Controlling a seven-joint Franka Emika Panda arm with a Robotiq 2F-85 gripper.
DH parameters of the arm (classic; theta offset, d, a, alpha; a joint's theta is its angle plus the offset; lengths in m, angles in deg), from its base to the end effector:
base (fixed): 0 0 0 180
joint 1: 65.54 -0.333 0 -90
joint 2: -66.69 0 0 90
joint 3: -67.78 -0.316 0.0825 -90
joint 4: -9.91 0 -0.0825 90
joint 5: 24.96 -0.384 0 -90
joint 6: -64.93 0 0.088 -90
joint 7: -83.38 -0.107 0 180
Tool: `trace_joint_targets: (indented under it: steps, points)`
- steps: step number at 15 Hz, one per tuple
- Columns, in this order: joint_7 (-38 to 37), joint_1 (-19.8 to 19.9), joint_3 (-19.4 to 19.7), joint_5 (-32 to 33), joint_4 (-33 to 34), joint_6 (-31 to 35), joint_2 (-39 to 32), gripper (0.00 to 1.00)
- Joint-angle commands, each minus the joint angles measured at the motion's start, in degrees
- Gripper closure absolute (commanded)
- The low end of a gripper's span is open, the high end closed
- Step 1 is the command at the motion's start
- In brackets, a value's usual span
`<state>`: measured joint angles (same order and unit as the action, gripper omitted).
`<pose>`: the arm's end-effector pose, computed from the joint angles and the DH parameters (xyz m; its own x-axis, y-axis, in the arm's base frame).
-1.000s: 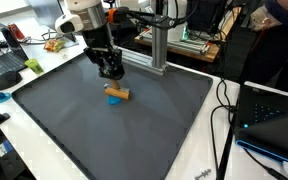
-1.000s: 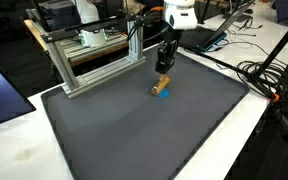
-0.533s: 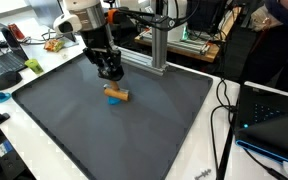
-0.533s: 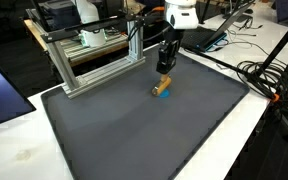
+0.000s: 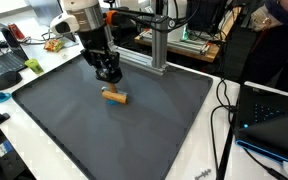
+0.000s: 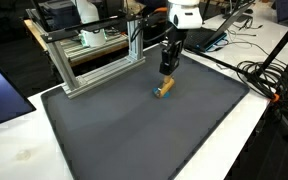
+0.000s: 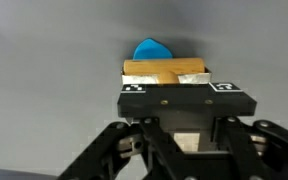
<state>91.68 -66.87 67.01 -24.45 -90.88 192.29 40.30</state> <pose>0.6581 0.0231 0.3064 0.9828 0.1844 0.0030 0.1844 -0.9828 0.0016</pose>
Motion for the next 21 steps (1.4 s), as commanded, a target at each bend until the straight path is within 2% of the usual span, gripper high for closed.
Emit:
trace_joint_targets:
  steps: [1, 21]
  points:
    - [-1.26, -0.28, -0.24, 1.16, 1.68, 1.83, -3.19, 0.78]
    - [-1.58, -0.38, -0.58, 0.48, 2.86, 3.56, -4.2, 0.78]
